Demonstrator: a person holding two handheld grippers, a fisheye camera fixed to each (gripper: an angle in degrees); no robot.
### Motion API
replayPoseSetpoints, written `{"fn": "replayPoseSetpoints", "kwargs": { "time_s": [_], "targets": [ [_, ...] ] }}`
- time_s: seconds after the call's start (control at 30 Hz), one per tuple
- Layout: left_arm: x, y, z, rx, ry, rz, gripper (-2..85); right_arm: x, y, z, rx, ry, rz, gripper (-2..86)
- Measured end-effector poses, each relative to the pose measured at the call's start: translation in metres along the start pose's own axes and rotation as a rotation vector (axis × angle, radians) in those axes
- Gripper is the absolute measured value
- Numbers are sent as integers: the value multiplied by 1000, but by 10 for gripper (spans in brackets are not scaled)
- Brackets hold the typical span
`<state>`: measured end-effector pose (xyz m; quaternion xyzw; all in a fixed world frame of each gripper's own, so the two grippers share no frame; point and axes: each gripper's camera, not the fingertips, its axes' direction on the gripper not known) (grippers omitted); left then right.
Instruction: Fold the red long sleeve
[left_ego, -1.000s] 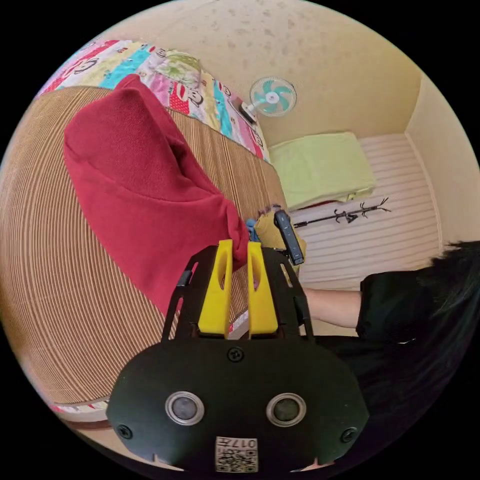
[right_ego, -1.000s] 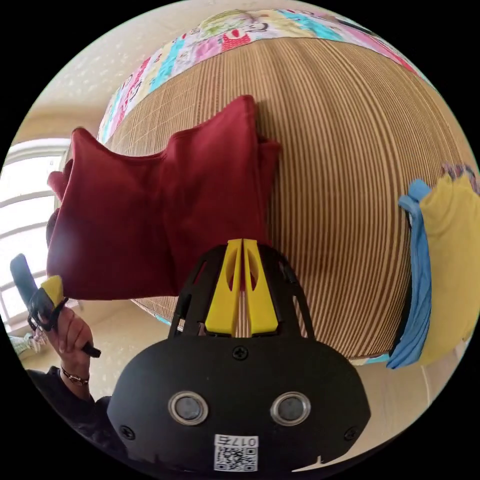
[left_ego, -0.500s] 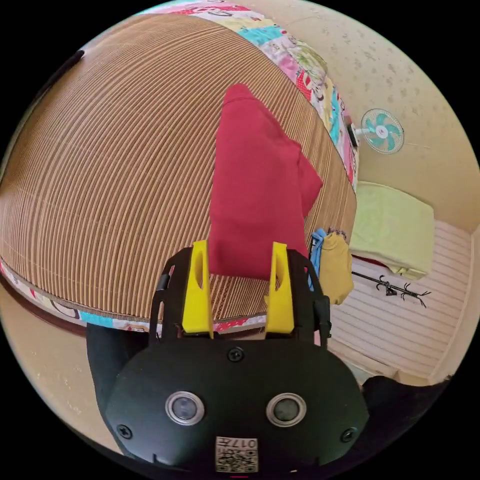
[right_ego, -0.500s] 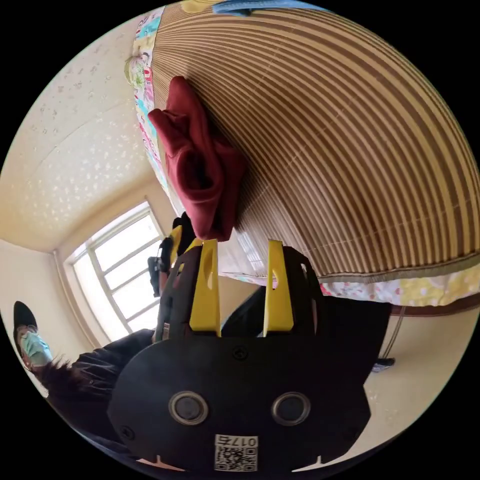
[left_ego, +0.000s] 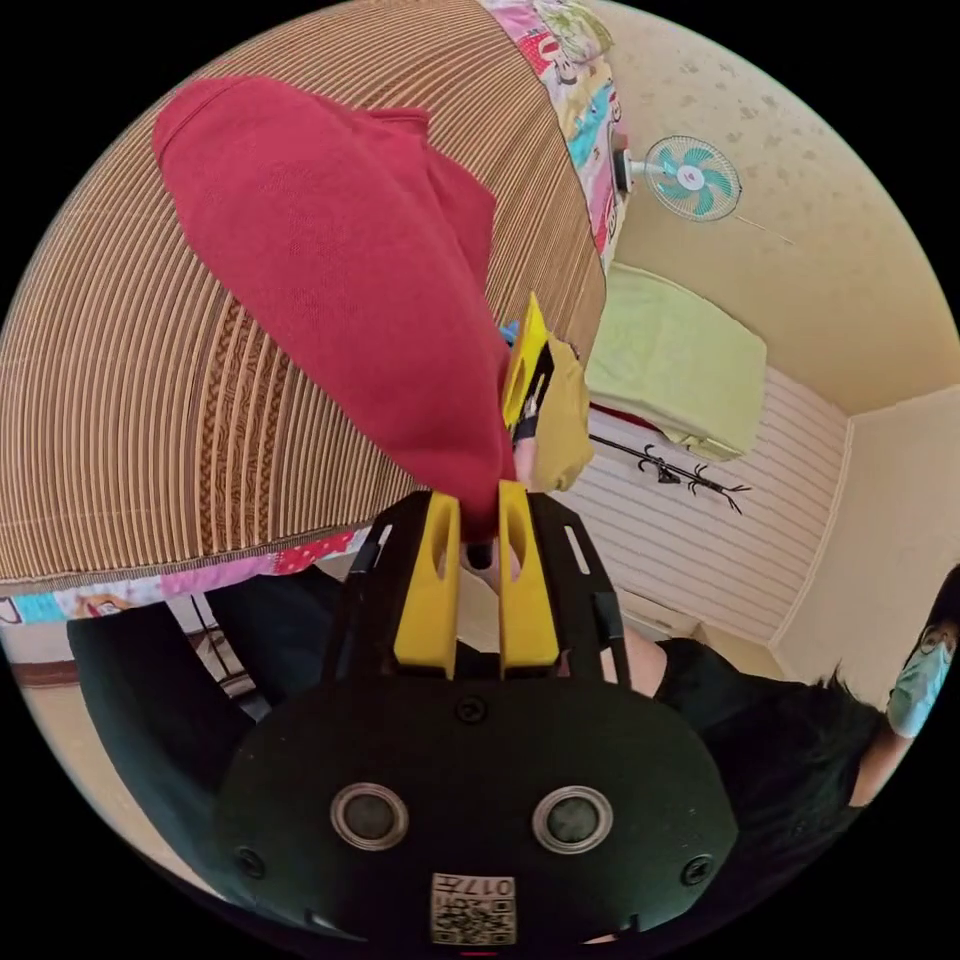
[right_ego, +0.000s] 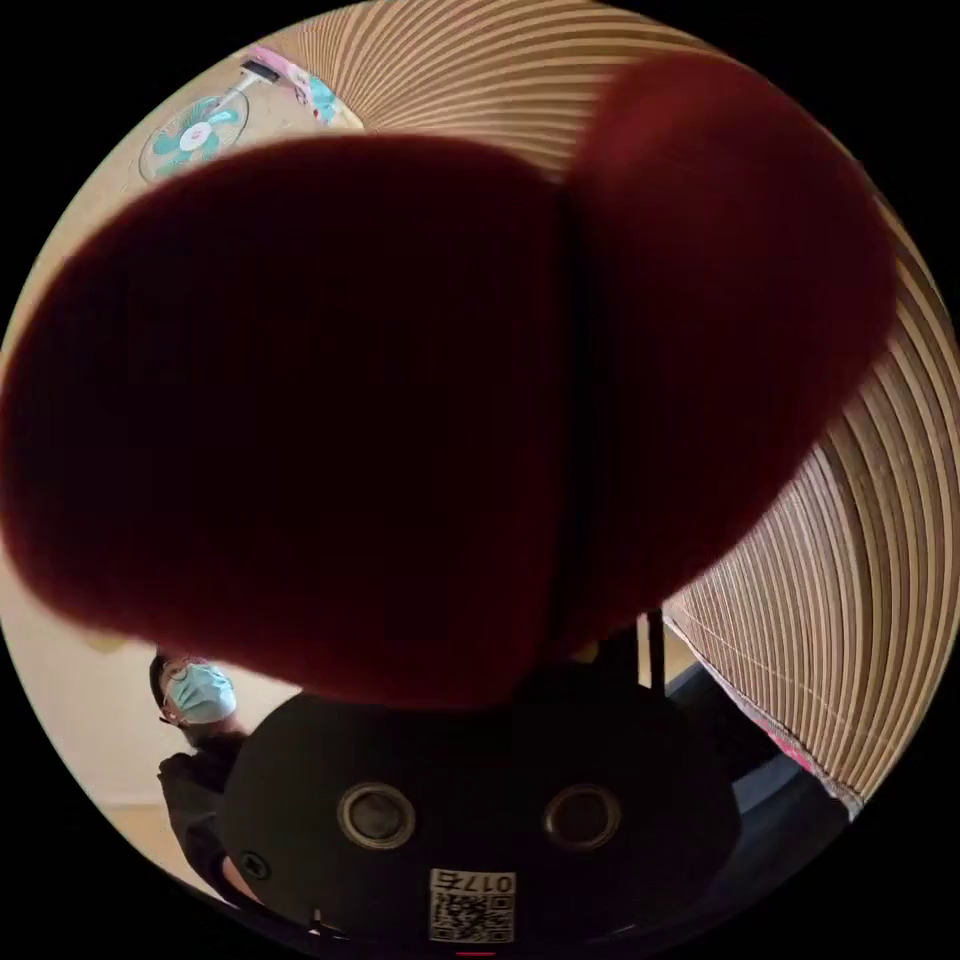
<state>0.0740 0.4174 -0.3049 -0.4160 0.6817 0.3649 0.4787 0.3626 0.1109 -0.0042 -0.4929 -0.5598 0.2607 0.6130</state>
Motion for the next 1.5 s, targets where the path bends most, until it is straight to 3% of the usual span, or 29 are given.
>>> {"fn": "replayPoseSetpoints", "kwargs": {
  "time_s": [0.2,0.3,0.47,0.57,0.63,0.7,0.83,0.97,1.13,1.17,1.27,1.4,1.5],
  "targets": [
    [70,13,-17,-45,146,254,78,-141,-1,2,-97,75,-363,199],
    [90,25,-23,-74,70,323,80,-219,17,-31,-118,150,-560,188],
    [58,35,-35,-14,69,180,80,-283,62,-127,-12,383,-650,173],
    [32,39,-40,36,69,52,79,-251,80,-207,191,529,-455,163],
    [25,41,-42,56,37,6,74,-186,98,-276,440,649,-50,154],
    [27,42,-44,66,7,-4,68,-151,133,-301,636,696,144,147],
    [52,44,-48,79,-85,35,64,-113,198,-274,873,510,8,113],
    [73,46,-58,142,-150,110,68,-72,232,-226,977,332,-78,80],
    [82,62,-108,307,-243,156,77,29,270,-137,1351,-268,-18,25],
    [81,66,-117,331,-262,158,78,38,269,-126,1377,-307,5,23],
    [65,80,-172,445,-357,129,84,49,251,-78,1346,-317,46,15],
    [23,103,-277,639,-402,24,107,23,211,-21,1123,-171,-42,16],
    [-3,121,-357,789,-486,-67,123,14,207,17,1085,-184,-115,17]
  ]
}}
